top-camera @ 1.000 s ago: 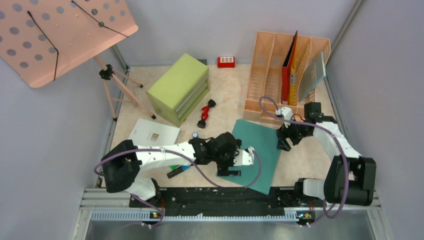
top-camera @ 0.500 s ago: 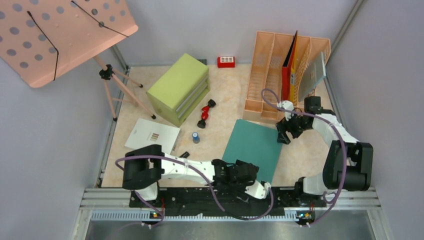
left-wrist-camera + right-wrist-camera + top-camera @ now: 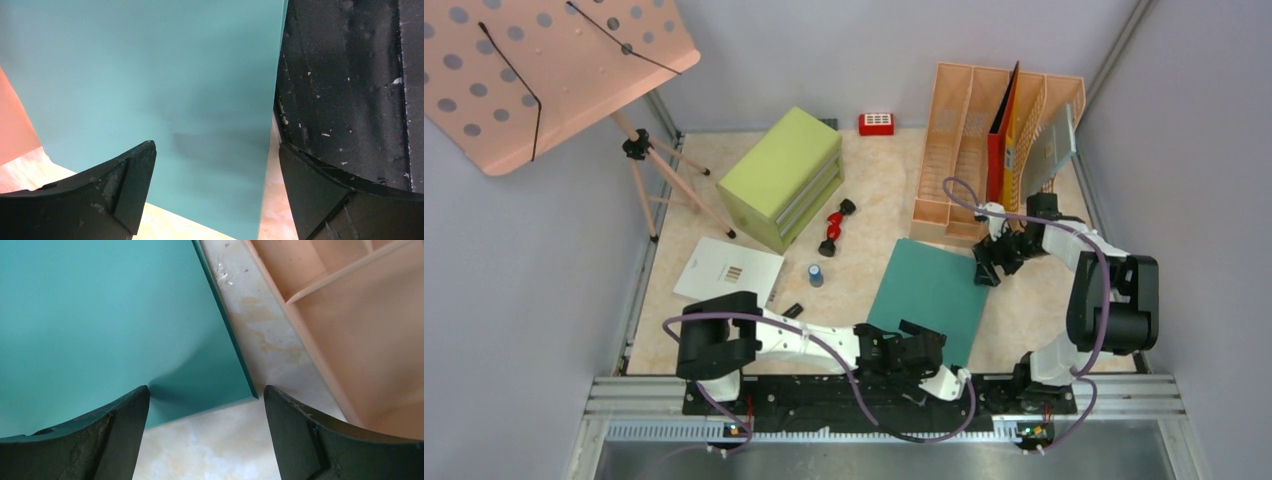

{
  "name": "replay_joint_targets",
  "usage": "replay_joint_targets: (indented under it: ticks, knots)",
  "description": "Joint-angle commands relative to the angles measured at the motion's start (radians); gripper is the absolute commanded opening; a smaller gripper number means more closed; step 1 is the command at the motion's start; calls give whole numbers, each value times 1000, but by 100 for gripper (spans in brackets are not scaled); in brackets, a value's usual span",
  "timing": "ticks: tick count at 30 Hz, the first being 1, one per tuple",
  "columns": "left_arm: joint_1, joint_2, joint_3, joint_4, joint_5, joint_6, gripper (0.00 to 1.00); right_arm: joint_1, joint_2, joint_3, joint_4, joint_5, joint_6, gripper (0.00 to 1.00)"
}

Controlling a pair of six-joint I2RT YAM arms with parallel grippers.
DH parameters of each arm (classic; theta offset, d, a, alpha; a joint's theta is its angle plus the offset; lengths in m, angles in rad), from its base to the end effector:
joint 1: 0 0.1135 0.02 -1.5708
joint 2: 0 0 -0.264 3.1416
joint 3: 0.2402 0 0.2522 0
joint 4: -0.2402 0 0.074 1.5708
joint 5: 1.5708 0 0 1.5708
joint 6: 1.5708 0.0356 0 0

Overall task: Organize the desk
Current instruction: Pick up the folder from the center of the board.

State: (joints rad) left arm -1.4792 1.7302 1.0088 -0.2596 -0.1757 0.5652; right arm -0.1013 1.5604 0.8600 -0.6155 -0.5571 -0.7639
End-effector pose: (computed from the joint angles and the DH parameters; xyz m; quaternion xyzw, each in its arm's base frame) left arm 0.0379 -0.3441 0.1668 0.8000 0.5188 -0.0524 0.2969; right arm 0.2700 -0.0085 0.1646 -0.3432 0.8904 0.1964 0.2253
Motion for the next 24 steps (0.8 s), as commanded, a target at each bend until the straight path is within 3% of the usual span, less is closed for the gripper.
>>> replay_joint_targets:
  ticks: [1, 14, 24]
  knots:
    - [5, -43, -20, 22, -69, 9, 98, -6, 24, 37, 61, -68, -51, 83]
    - [13, -84, -106, 48, -182, 11, 98, 8, 60, 65, -144, -171, -164, 73]
    - [60, -126, -165, 38, -201, -22, 98, 83, 42, 184, -273, -248, -135, 50]
